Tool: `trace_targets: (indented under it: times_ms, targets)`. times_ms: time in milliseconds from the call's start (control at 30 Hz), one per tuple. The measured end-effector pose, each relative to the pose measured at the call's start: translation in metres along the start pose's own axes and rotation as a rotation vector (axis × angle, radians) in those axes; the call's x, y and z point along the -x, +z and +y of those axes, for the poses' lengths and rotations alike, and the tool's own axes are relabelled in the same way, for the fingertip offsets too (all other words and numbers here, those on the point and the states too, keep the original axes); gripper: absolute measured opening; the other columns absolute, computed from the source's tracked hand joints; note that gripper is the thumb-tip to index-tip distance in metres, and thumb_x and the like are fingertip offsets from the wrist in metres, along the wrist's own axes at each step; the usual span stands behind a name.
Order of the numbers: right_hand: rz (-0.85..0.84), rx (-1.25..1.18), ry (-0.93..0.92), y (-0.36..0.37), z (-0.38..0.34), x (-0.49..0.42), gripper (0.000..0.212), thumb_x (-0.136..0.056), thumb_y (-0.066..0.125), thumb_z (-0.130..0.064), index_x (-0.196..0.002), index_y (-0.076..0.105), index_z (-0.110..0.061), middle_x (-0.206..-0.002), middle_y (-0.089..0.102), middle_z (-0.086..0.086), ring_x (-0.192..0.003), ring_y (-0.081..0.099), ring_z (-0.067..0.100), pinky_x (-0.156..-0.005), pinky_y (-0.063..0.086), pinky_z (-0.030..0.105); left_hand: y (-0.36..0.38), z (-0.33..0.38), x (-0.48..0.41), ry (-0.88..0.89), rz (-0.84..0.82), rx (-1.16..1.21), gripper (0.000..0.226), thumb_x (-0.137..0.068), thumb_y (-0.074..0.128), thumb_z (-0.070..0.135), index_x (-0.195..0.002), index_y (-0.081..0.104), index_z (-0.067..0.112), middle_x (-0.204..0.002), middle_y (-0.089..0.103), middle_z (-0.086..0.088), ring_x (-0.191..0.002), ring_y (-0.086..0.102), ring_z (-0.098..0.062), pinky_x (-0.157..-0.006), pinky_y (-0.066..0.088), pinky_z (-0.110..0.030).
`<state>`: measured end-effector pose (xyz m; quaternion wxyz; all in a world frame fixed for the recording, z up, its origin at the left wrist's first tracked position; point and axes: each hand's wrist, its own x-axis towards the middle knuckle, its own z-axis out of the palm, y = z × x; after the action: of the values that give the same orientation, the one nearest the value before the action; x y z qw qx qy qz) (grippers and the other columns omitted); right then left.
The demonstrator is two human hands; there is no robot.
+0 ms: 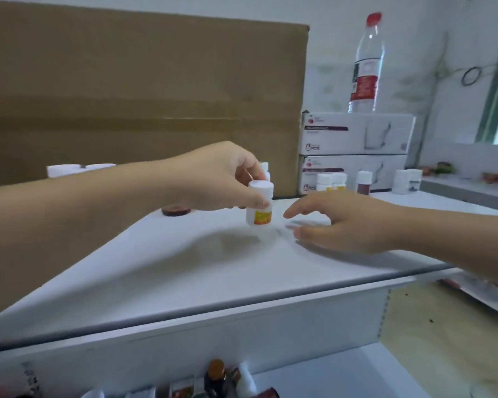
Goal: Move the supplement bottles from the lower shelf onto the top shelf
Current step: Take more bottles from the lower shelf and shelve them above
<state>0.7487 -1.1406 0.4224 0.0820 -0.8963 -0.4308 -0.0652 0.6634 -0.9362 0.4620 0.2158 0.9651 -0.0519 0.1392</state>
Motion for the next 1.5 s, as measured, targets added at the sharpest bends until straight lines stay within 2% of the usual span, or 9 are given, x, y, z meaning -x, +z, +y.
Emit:
trace_targets:
  times_ms: [133, 267, 400, 533, 700, 1033, 1233, 1400, 1500]
  targets:
    - [-0.032, -0.002, 0.054, -0.013, 0.089, 0.016, 0.038, -0.093, 0.051, -0.050, -0.130, 0.051, -0.042, -0.140, 0.046, -0.021, -0.130, 0.040, 0.003, -0.107, 0.028, 0.022, 0.039, 0.046, -0.061, 0.009, 0.013, -0.029, 0.018, -0.083, 0.075, 0.036, -0.098, 0.071, 0.026, -0.087, 0.072, 0.010, -0.073, 0.064, -0.008, -0.065, 0.051, -0.024]
    - [-0.062, -0.013, 0.087, -0.016, 0.157, 0.019, 0.038, -0.094, 0.048, -0.051, -0.132, 0.047, -0.045, -0.141, 0.044, -0.023, -0.128, 0.041, 0.001, -0.111, 0.029, 0.025, 0.066, 0.071, -0.117, 0.007, 0.037, -0.114, 0.024, -0.084, 0.073, 0.035, -0.105, 0.073, 0.024, -0.096, 0.072, 0.009, -0.090, 0.067, -0.010, -0.081, 0.055, -0.029]
    - [-0.120, -0.104, 0.067, -0.008, 0.186, 0.017, 0.043, -0.097, 0.039, -0.052, -0.140, 0.039, -0.044, -0.147, 0.036, -0.022, -0.132, 0.035, 0.001, -0.112, 0.022, 0.023, 0.088, 0.077, -0.153, -0.012, 0.060, -0.185, 0.024, -0.086, 0.069, 0.037, -0.105, 0.075, 0.024, -0.099, 0.070, 0.005, -0.093, 0.064, -0.015, -0.076, 0.052, -0.031]
    - [-0.114, -0.131, 0.039, -0.005, 0.193, 0.014, 0.044, -0.098, 0.038, -0.051, -0.141, 0.039, -0.041, -0.148, 0.035, -0.020, -0.133, 0.034, 0.004, -0.107, 0.023, 0.022, 0.106, 0.080, -0.169, -0.043, 0.079, -0.202, 0.026, -0.087, 0.069, 0.032, -0.109, 0.073, 0.019, -0.106, 0.066, -0.002, -0.099, 0.062, -0.020, -0.085, 0.053, -0.035]
    - [-0.110, -0.123, 0.009, -0.006, 0.193, 0.013, 0.041, -0.098, 0.038, -0.050, -0.137, 0.044, -0.038, -0.146, 0.041, -0.013, -0.131, 0.039, 0.010, -0.111, 0.028, 0.034, 0.114, 0.074, -0.173, -0.067, 0.120, -0.244, 0.026, -0.085, 0.070, 0.033, -0.110, 0.073, 0.024, -0.113, 0.064, 0.004, -0.104, 0.058, -0.016, -0.093, 0.049, -0.039]
    - [-0.096, -0.110, -0.041, -0.001, 0.199, 0.007, 0.045, -0.097, 0.037, -0.053, -0.140, 0.039, -0.040, -0.148, 0.035, -0.015, -0.134, 0.033, 0.010, -0.114, 0.023, 0.037, 0.116, 0.059, -0.179, -0.112, 0.104, -0.252, 0.043, -0.088, 0.069, 0.037, -0.130, 0.065, 0.027, -0.135, 0.060, 0.011, -0.122, 0.053, -0.008, -0.094, 0.038, -0.021]
    - [-0.100, -0.072, -0.060, 0.000, 0.202, 0.005, 0.046, -0.098, 0.033, -0.053, -0.142, 0.036, -0.039, -0.150, 0.033, -0.015, -0.134, 0.032, 0.010, -0.114, 0.024, 0.035, 0.116, 0.057, -0.177, -0.110, 0.097, -0.238, 0.045, -0.090, 0.067, 0.033, -0.134, 0.060, 0.030, -0.139, 0.058, 0.013, -0.125, 0.051, -0.006, -0.096, 0.036, -0.019]
    - [-0.063, -0.033, -0.062, -0.004, 0.194, 0.009, 0.045, -0.095, 0.036, -0.055, -0.136, 0.045, -0.038, -0.143, 0.043, -0.012, -0.127, 0.043, 0.012, -0.109, 0.034, 0.038, 0.099, 0.071, -0.161, -0.060, 0.048, -0.316, 0.051, -0.092, 0.066, 0.039, -0.139, 0.053, 0.028, -0.142, 0.055, 0.011, -0.129, 0.049, -0.011, -0.097, 0.035, -0.019]
    - [-0.002, 0.083, -0.036, -0.012, 0.182, 0.018, 0.043, -0.094, 0.039, -0.053, -0.132, 0.049, -0.037, -0.136, 0.051, -0.011, -0.120, 0.050, 0.014, -0.103, 0.041, 0.037, 0.077, 0.078, -0.131, -0.094, 0.026, -0.394, 0.049, -0.092, 0.063, 0.042, -0.139, 0.054, 0.028, -0.139, 0.056, 0.010, -0.127, 0.051, -0.013, -0.105, 0.041, -0.028]
